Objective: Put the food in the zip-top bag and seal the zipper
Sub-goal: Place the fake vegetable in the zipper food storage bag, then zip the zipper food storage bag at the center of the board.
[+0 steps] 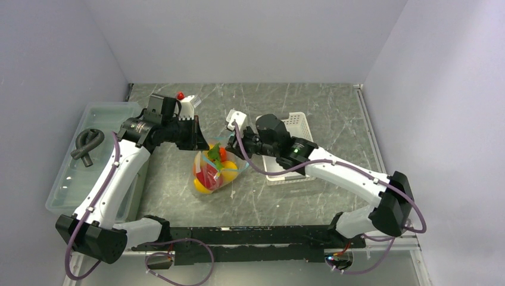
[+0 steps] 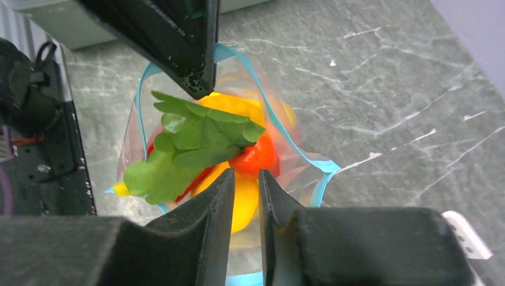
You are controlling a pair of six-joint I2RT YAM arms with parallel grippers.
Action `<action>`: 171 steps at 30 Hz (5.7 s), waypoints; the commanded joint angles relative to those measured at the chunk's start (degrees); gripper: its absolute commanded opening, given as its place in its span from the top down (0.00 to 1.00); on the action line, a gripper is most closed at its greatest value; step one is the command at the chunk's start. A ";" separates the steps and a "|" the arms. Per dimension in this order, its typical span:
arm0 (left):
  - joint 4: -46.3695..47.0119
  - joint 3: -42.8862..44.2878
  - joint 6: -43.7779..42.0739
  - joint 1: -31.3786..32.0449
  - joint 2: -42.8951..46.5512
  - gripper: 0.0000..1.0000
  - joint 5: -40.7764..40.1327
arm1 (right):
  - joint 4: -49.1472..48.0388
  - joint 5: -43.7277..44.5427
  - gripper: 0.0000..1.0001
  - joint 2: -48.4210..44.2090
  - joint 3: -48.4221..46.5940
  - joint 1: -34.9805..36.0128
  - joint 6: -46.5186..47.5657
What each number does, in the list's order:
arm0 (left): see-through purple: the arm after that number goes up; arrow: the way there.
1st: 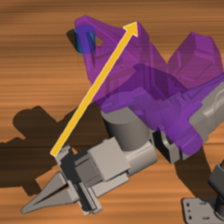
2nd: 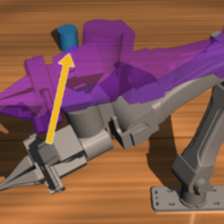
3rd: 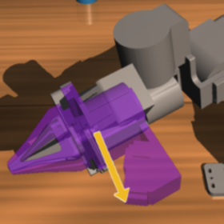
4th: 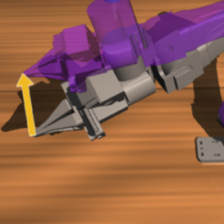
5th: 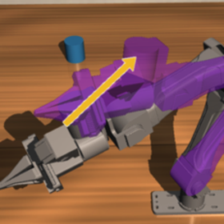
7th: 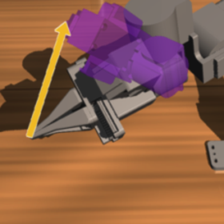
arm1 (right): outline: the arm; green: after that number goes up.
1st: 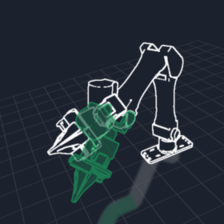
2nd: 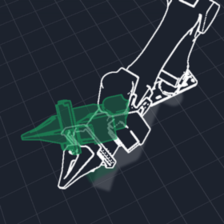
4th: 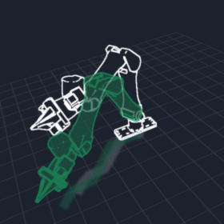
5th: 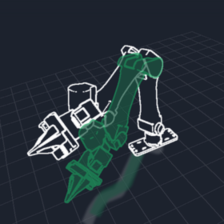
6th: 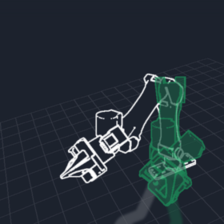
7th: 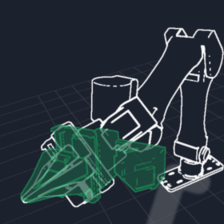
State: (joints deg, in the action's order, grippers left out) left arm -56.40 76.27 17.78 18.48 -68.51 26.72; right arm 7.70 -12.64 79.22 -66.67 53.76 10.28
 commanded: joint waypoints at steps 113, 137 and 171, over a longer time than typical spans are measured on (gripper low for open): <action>5.96 0.01 0.43 0.24 -0.71 1.00 2.80 | -0.97 19.13 0.40 -11.35 6.46 -0.26 -14.37; 15.32 -4.73 16.25 0.24 7.28 1.00 -5.63 | 11.42 7.74 0.39 -12.67 4.59 3.77 -34.47; 25.91 -13.38 33.37 0.24 16.04 1.00 -10.89 | 5.53 27.63 0.63 1.85 -5.66 9.36 -43.43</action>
State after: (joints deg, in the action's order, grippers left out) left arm -34.85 62.24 49.50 18.48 -54.08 15.29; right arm 15.84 13.61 79.79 -69.10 62.83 -32.45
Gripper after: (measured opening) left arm 0.014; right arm 0.376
